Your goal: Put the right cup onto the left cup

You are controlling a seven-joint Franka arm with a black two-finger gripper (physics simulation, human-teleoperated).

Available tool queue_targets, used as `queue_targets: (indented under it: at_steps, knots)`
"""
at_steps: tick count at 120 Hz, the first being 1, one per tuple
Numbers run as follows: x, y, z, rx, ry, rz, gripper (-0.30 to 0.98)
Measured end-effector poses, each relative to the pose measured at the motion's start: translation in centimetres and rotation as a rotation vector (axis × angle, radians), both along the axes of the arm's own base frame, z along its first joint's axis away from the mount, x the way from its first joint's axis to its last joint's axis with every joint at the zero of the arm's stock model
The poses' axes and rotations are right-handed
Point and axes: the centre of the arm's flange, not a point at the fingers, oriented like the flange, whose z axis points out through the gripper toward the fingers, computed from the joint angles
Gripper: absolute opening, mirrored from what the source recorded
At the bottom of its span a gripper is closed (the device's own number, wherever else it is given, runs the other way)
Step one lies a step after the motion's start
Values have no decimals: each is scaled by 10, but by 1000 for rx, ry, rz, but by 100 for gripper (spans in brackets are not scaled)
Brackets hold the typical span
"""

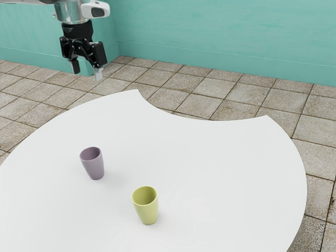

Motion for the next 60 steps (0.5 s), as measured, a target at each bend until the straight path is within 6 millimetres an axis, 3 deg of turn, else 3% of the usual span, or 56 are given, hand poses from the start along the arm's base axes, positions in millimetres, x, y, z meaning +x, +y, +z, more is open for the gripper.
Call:
queue_targets:
  at_steps: [16, 33, 46, 60]
  knots:
    - [0, -7, -12, -4, 25, -3, 69]
    - [2, -45, -78, -6, 114, -58, 69]
    - [1, -76, -118, 1, 140, -92, 69]
    - [0, -85, -144, -2, 142, -87, 69]
